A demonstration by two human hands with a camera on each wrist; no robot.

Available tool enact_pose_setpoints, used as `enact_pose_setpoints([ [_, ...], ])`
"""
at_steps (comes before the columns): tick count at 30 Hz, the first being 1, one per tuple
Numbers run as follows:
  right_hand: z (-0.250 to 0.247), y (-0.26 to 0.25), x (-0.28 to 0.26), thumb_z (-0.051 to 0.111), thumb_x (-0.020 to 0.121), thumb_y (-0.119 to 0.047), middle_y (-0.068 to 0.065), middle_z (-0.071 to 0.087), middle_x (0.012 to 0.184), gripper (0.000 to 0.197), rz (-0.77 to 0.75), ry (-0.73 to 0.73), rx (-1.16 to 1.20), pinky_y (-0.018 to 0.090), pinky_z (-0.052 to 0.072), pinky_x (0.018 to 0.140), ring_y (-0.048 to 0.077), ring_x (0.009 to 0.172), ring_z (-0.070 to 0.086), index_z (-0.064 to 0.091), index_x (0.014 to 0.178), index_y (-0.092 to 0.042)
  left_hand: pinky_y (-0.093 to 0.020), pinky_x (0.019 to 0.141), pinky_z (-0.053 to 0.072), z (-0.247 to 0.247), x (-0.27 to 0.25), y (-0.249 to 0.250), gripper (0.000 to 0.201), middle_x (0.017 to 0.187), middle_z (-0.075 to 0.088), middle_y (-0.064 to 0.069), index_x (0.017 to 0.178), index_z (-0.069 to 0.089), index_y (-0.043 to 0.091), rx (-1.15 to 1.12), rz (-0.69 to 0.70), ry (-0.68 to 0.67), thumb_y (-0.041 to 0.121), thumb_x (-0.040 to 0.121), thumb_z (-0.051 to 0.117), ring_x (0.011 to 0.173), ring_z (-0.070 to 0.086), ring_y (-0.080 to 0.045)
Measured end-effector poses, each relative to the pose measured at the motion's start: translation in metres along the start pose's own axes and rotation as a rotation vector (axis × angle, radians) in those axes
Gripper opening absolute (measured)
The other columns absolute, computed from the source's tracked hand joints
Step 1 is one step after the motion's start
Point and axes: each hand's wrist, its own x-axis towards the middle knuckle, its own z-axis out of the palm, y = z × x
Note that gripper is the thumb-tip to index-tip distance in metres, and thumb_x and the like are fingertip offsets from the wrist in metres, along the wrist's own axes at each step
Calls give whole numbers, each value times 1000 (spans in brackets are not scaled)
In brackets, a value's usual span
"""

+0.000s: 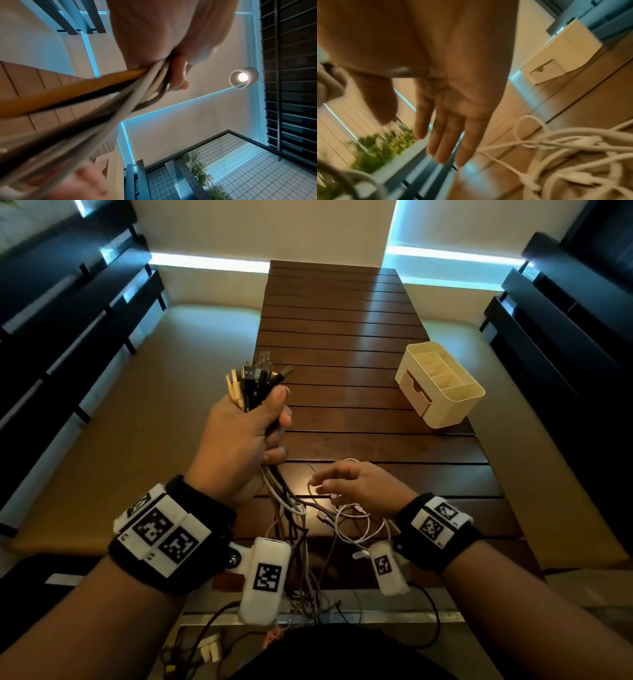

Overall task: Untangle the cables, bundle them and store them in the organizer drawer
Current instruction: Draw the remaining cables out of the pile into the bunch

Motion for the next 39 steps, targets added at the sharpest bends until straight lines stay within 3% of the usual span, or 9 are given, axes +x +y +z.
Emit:
enact_pose_setpoints([
  [3,9,26,10,61,97,-18,-7,69,99,16,89,175,-255,38,56,92,17,95,67,71,109,-18,-17,38,27,1,-2,-3,20,64,53,2,105,54,9,10,-22,10,25,93,57,46,27,-7],
  [9,25,69,24,67,92,-33,-6,67,99,14,141,163,-520,35,56,85,11,89,63,72,99,-22,-18,39,27,-5,-8,-13,18,64,53,1,106,54,7,70,-44,27,22,96,55,47,28,-9],
  [14,28,88,40,66,91,-38,2,57,113,31,117,251,-720,36,48,91,21,104,56,68,111,-15,-18,38,26,-12,-16,-21,18,62,53,1,110,54,6,77,-69,65,20,98,53,43,28,-8],
  [18,29,96,49,60,94,-32,5,55,114,24,96,257,-784,36,47,91,26,105,56,67,108,-14,-17,38,27,-15,-16,-21,19,61,54,1,112,54,5,80,-62,74,18,99,52,40,28,-6],
  [24,21,80,51,65,92,-23,-4,54,98,8,6,438,-626,31,45,80,17,92,54,70,92,-16,-17,37,28,-19,-16,-22,17,61,54,1,110,54,6,85,-54,66,18,98,53,39,30,-6],
  [28,14,66,36,71,89,-19,-12,62,81,7,-23,492,-374,18,42,72,5,79,58,76,84,-19,-18,36,29,-21,-13,-24,19,61,54,2,112,54,5,82,-57,64,19,99,52,40,29,-6],
  [32,17,56,11,75,87,-19,-3,71,79,2,47,250,-184,23,48,82,7,67,62,76,85,-19,-17,38,28,-21,-8,-30,18,62,54,0,110,54,5,80,-43,55,19,99,52,40,28,-7],
  [37,18,43,-17,67,92,-33,-1,76,100,20,271,-474,-385,35,52,95,7,81,70,73,104,-18,-20,38,32,-21,3,-39,21,63,56,-2,104,55,6,149,-41,37,26,99,53,42,32,-9],
  [39,13,40,-16,64,93,-40,-2,75,100,23,240,-430,-484,41,49,100,8,88,70,73,105,-22,-22,39,38,-20,6,-43,22,61,59,-3,100,56,7,248,-23,5,29,99,52,43,37,-11],
])
